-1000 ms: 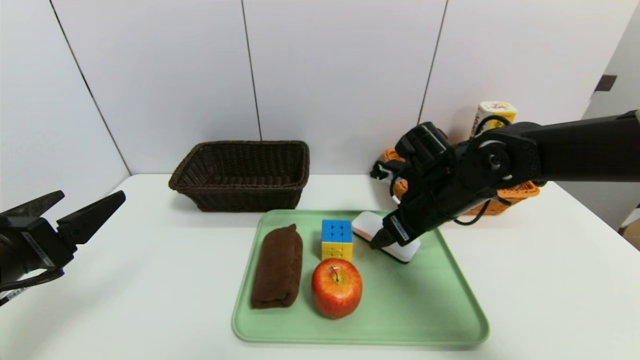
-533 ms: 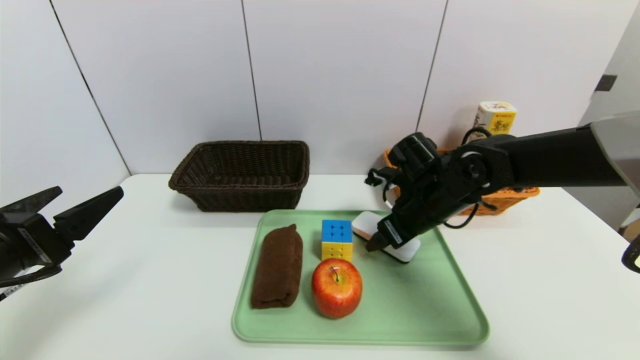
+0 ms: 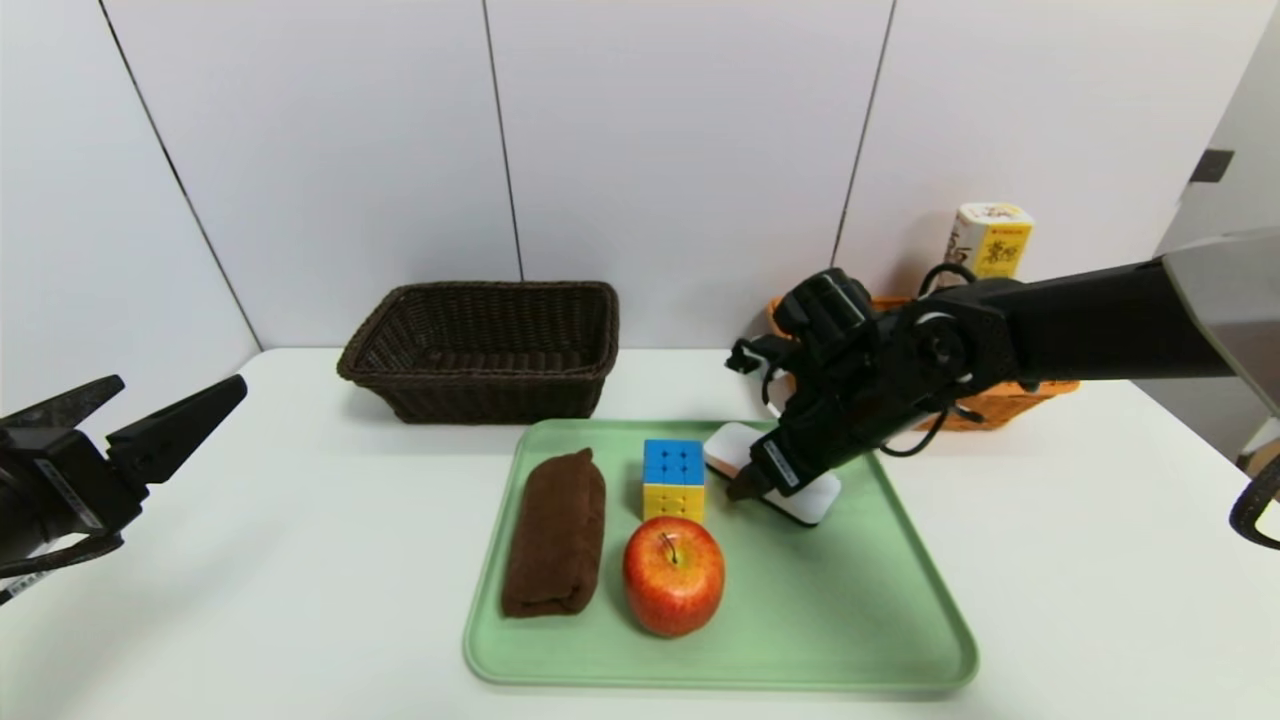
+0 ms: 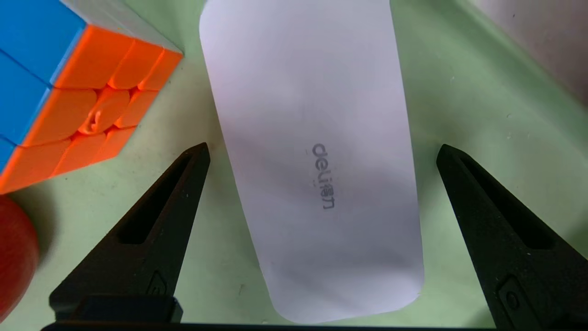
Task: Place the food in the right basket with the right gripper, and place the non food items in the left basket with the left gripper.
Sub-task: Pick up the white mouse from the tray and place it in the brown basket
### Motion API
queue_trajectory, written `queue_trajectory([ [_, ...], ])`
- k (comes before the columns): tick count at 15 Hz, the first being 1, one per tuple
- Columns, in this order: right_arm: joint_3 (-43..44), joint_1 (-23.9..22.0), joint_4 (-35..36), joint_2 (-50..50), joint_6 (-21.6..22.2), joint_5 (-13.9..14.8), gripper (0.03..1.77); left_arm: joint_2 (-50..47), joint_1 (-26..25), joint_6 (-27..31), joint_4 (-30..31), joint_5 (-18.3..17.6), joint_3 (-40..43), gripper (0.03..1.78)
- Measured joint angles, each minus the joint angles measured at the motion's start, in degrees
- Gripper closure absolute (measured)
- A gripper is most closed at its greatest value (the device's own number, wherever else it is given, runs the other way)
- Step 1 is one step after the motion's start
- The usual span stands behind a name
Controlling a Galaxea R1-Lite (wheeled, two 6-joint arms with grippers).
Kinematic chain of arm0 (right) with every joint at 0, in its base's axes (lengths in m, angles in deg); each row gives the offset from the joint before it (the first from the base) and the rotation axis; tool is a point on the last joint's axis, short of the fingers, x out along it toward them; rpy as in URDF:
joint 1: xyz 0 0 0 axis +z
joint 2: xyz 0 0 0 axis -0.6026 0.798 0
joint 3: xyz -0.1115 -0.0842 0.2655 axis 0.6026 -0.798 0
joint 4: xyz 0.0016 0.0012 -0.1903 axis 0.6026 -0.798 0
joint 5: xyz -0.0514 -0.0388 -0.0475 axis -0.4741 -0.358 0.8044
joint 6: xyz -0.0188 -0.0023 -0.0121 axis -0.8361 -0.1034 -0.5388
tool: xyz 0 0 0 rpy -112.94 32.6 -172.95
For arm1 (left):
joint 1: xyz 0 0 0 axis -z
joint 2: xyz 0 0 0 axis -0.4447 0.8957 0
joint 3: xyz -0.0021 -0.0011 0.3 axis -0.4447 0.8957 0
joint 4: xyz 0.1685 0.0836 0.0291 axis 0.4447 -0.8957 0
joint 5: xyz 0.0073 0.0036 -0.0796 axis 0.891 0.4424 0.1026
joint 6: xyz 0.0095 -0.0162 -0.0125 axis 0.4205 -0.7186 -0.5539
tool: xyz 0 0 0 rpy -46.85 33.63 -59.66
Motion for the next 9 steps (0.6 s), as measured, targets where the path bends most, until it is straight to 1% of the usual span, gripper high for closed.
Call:
queue_trajectory([
  [1,-0.3,0.0,1.3,0.0,-0.7,0.1,0.18,0.0,0.0,0.0,0.0,0.0,0.0,0.12],
  [3,-0.7,0.2,1.7,0.1,-0.8,0.2,0.55,0.0,0.0,0.0,0.0,0.0,0.0,0.12],
  [4,-0.8,0.3,1.7,0.1,-0.8,0.2,0.68,0.0,0.0,0.0,0.0,0.0,0.0,0.12],
  [5,-0.9,0.3,1.6,0.0,-0.8,0.2,0.77,0.0,0.0,0.0,0.0,0.0,0.0,0.12],
  [9,-1.5,1.0,1.6,-1.8,-1.0,0.2,0.79,0.0,0.0,-0.1,0.0,0.0,0.0,0.12],
])
